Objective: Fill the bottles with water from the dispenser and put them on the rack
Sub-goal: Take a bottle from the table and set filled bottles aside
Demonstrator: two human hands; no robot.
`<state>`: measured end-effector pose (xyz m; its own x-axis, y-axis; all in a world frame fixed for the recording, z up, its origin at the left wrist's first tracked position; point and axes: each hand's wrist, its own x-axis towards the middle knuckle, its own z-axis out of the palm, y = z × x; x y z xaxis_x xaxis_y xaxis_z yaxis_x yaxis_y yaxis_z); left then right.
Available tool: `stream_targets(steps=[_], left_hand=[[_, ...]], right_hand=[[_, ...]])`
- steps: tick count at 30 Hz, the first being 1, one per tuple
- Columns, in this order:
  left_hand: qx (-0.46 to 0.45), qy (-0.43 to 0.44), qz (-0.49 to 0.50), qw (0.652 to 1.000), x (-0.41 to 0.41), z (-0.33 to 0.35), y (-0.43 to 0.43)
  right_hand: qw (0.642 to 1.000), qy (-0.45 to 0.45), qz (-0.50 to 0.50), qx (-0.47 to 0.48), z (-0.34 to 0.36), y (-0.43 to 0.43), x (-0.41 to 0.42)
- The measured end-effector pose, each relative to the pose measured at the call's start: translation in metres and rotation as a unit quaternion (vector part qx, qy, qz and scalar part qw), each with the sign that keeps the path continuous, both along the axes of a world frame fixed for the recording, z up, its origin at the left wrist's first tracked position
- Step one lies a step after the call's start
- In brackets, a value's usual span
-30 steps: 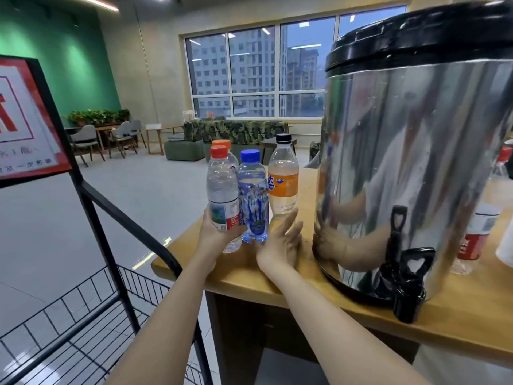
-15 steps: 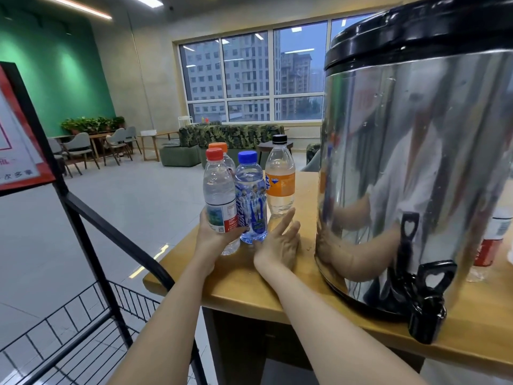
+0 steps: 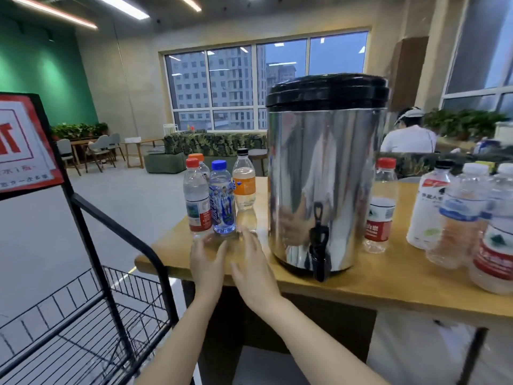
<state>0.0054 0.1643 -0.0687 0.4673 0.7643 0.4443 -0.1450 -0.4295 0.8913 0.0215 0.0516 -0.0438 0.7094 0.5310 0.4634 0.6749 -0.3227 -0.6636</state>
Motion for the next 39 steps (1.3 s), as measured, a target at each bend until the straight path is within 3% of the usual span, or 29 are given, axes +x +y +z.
stream_targets(steps=[5,10,13,16,19,21,26,31,36,39], left_hand=[[-0.012,-0.03,-0.069,0.997,-0.053,-0.008,-0.099],[0.044,-0.047,-0.156,0.986,-0.069,-0.004,-0.194],[0.119,0.002,-0.222,0.968,-0.052,-0.01,-0.228],[0.249,0.067,-0.218,0.941,-0.024,-0.019,-0.242],[0.377,0.139,-0.202,0.893,0.004,-0.022,-0.247],[0.413,0.192,-0.205,0.866,0.022,-0.024,-0.245],[0.427,0.214,-0.202,0.855,0.048,-0.037,-0.235],[0.433,0.213,-0.186,0.856,0.052,-0.034,-0.235],[0.374,0.258,-0.222,0.863,0.048,-0.011,-0.239],[0.258,0.246,-0.268,0.895,0.039,-0.001,-0.247]], right_hand=[[0.997,-0.069,0.017,0.032,-0.002,-0.123,-0.041],[0.985,-0.11,-0.075,0.11,-0.004,-0.23,-0.016],[0.98,-0.062,-0.135,0.129,0.001,-0.26,0.027],[0.978,0.03,-0.184,0.095,0.001,-0.266,0.081],[0.975,0.084,-0.199,0.052,0.001,-0.257,0.133],[0.972,0.119,-0.196,0.043,0.005,-0.248,0.16],[0.969,0.184,-0.152,0.071,0.012,-0.235,0.2],[0.98,0.141,-0.13,0.047,0.008,-0.234,0.203],[0.984,0.129,-0.11,0.059,-0.002,-0.252,0.176],[0.988,0.116,-0.081,0.066,-0.004,-0.268,0.145]])
